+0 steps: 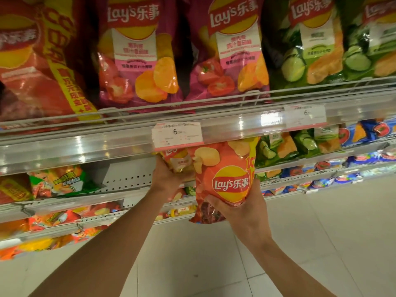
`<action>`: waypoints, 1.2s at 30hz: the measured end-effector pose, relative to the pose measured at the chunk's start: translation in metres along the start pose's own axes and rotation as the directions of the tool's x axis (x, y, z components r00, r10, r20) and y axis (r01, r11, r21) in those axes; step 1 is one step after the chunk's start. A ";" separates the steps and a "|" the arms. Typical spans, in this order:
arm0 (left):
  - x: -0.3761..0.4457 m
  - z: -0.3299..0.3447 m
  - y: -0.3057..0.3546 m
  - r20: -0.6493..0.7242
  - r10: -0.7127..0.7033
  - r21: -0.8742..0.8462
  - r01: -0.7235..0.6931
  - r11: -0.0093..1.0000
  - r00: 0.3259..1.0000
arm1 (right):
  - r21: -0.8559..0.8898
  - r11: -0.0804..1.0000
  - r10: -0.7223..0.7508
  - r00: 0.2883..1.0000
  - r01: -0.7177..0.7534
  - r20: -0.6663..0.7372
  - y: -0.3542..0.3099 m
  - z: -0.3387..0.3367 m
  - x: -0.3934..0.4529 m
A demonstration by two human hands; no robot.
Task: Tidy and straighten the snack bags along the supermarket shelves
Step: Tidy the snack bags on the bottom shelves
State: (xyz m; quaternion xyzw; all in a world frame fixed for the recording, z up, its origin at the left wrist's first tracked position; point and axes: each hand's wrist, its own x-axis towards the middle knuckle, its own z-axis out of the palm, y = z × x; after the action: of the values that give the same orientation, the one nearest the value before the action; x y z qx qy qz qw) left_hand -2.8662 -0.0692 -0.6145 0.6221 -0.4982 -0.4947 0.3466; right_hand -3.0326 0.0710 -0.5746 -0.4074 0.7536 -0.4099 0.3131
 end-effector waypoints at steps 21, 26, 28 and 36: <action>-0.067 -0.303 -0.101 0.284 0.143 0.922 -0.311 0.231 0.948 | -0.150 0.986 -0.093 0.989 0.074 -0.117 -0.104 0.221 -0.019; -0.064 -0.298 -0.106 0.262 0.120 0.928 -0.284 0.242 0.958 | -0.187 0.980 -0.091 0.993 0.074 -0.082 -0.102 0.242 0.015; -0.064 -0.295 -0.106 0.240 0.119 0.928 -0.263 0.264 0.964 | -0.194 0.978 -0.079 0.996 0.071 -0.033 -0.098 0.249 0.018; -0.062 -0.292 -0.101 0.197 0.108 0.932 -0.221 0.287 0.974 | -0.177 0.980 -0.083 0.996 0.087 0.031 -0.090 0.264 0.012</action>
State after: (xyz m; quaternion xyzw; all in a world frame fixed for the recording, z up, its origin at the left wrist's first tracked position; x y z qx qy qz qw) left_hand -2.5587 -0.0007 -0.6125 0.6272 -0.7703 -0.0972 -0.0616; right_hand -2.7938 -0.0649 -0.6213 -0.4704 0.7653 -0.3492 0.2666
